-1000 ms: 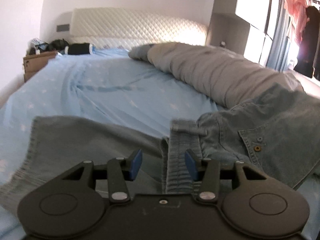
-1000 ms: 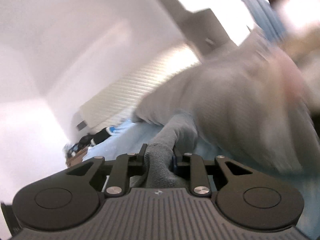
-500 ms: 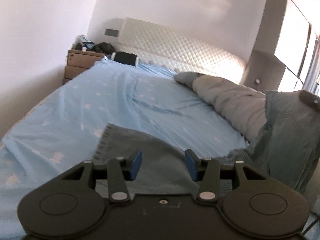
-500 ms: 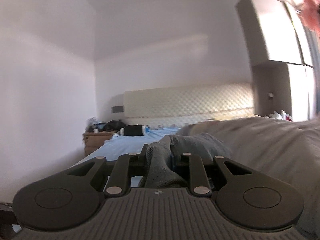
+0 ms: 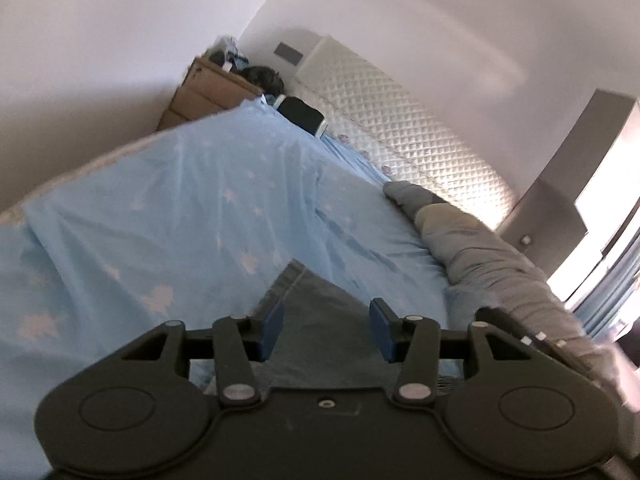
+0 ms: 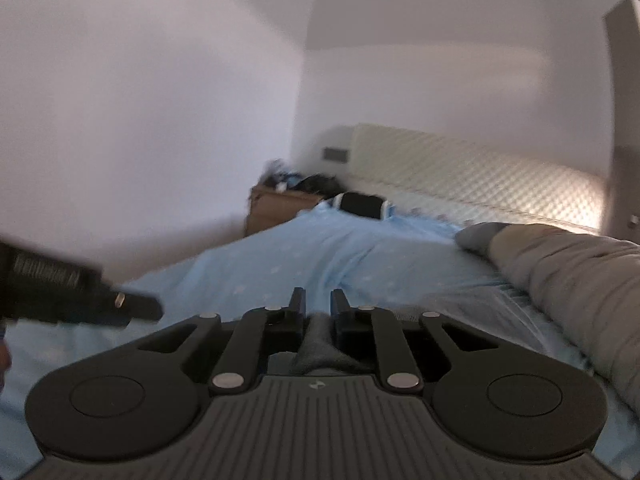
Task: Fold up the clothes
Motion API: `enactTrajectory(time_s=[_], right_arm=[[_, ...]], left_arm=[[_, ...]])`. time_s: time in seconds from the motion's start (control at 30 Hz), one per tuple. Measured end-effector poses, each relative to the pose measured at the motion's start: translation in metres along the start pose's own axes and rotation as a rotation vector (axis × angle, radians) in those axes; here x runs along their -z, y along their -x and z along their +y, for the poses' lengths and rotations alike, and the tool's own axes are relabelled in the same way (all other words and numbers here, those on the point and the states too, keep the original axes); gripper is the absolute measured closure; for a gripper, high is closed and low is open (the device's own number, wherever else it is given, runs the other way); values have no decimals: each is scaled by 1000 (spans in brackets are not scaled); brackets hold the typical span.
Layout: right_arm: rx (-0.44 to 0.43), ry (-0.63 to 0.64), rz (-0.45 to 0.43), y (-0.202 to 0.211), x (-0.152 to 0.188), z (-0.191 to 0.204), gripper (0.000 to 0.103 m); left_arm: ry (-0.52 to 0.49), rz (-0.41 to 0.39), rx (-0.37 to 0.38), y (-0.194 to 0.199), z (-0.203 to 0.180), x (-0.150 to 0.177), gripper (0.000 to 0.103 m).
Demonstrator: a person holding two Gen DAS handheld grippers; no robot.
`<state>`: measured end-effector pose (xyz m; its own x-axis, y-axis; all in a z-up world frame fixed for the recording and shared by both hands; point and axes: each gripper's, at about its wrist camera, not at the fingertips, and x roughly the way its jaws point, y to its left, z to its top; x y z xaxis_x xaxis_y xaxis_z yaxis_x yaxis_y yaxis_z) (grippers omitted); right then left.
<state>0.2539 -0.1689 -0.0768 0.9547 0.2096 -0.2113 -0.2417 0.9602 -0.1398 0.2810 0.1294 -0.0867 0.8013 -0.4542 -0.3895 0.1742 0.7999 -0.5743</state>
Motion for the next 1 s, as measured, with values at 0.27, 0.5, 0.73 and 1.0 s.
enactTrajectory(time_s=[0.27,0.5,0.73,1.0], right_arm=[[-51,-38,-60,35,-6,-5,101],[38,-90,-176,103,-1,-30,73],[142,-357,-118,157,48,-98,40],[33,-216,-61,144,48,-71,23]], left_arm=[[10,13,118,1,-13,6,56],[-88,18,145,-1,-41,23,53],[-109,55,172,-15,-58,47,53],[-112,74,168,-21,-63,59,53]])
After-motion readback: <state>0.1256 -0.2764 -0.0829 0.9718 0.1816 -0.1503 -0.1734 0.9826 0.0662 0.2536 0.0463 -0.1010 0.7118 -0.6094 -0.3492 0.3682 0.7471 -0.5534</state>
